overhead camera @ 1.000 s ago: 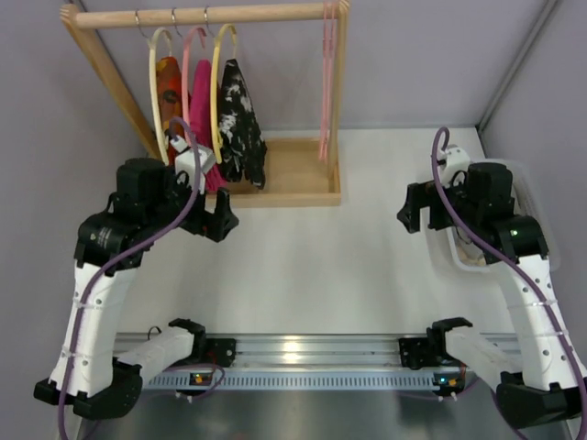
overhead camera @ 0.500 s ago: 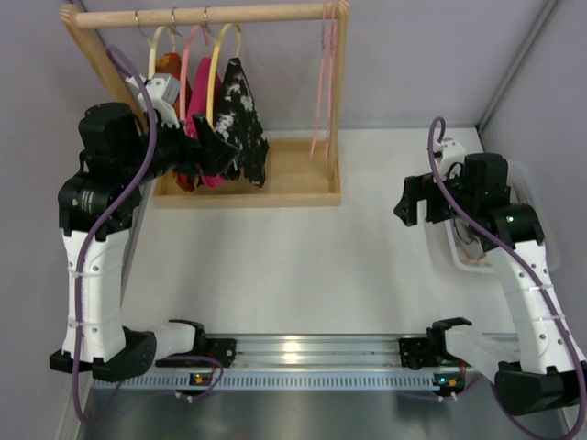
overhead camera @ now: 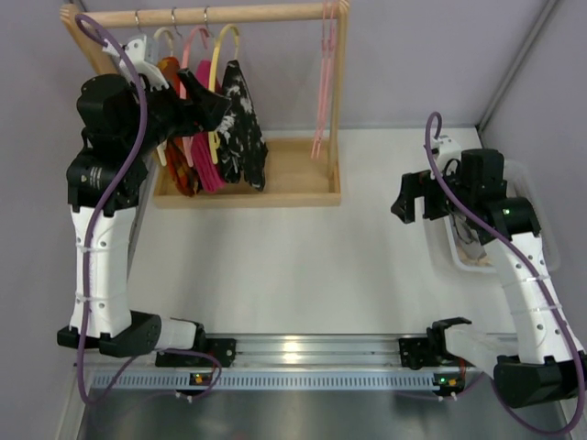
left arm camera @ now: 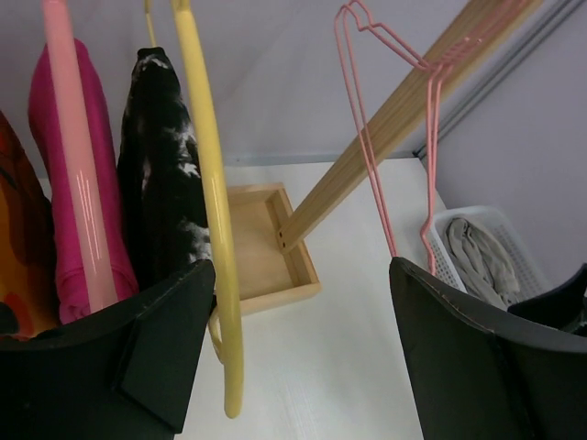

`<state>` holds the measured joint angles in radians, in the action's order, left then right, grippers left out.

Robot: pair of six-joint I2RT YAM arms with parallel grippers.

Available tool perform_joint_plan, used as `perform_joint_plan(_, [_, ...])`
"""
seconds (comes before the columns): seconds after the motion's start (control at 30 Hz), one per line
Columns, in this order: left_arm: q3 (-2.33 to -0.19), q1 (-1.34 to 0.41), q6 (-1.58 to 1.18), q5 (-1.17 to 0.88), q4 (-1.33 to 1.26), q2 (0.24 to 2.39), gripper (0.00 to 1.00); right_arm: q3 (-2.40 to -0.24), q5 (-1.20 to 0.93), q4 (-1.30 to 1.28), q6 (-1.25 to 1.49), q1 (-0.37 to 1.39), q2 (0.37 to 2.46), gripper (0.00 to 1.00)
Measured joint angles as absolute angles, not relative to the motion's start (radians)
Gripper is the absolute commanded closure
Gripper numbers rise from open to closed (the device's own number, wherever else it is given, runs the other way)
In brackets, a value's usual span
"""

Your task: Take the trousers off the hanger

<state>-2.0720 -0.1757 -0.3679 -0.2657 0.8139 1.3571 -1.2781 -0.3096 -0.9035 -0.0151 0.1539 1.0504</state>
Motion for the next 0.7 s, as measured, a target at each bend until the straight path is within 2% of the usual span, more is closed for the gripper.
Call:
perform_joint_plan(0.17, [-2.062,-0.176,-0.369,-0.223,0.786,1.396,0.19,-1.278,-0.310,-0.903,-0.015,0.154,1.050,0.01])
perform_joint_plan(0.7, [-1.897,-0.173,-0.525,-0.380,0.568,1.428,0.41,-1.278,-0.308,-0.902,-0.005,0.154,1.050,0.01])
